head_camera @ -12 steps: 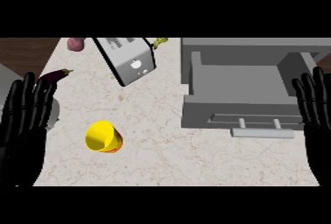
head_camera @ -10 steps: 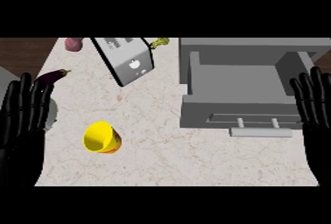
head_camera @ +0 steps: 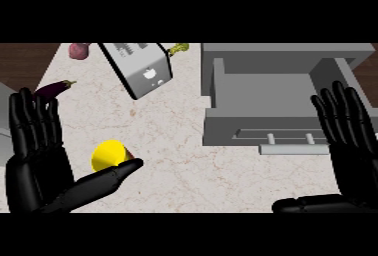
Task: Pick up the cup, place it into the drawer and close the drawer
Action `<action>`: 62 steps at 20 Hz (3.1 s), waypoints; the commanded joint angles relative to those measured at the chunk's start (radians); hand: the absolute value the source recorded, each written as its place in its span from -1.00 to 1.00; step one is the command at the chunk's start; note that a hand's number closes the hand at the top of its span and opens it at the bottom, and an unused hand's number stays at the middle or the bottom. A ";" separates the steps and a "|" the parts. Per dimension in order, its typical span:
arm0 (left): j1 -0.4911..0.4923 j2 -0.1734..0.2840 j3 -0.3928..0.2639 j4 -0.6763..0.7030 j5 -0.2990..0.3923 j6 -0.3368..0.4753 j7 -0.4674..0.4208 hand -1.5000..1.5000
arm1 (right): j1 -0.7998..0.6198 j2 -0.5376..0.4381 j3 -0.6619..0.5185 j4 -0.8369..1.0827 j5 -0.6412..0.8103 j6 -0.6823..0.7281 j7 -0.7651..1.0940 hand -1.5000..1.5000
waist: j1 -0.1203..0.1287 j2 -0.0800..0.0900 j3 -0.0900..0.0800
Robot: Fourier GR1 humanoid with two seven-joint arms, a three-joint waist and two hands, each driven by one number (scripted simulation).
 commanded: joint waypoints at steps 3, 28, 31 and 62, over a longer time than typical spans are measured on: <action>-0.118 -0.006 -0.072 0.086 -0.033 0.176 0.072 -1.00 | 0.010 0.000 -0.010 -0.015 -0.040 0.017 0.045 -1.00 | -0.003 0.000 -0.001; 0.067 -0.006 -0.124 0.109 0.017 0.263 -0.004 -1.00 | 0.022 0.023 -0.005 -0.078 -0.014 0.012 0.066 -1.00 | 0.001 -0.002 -0.001; 0.092 -0.006 -0.070 0.181 0.130 0.236 -0.132 -1.00 | -0.144 -0.013 -0.063 -0.014 -0.035 -0.006 0.141 -1.00 | 0.004 0.000 -0.002; 0.112 -0.006 0.111 0.787 0.599 0.066 -0.763 -1.00 | -0.097 -0.038 -0.126 -0.003 -0.125 0.066 0.109 -1.00 | 0.001 0.000 -0.002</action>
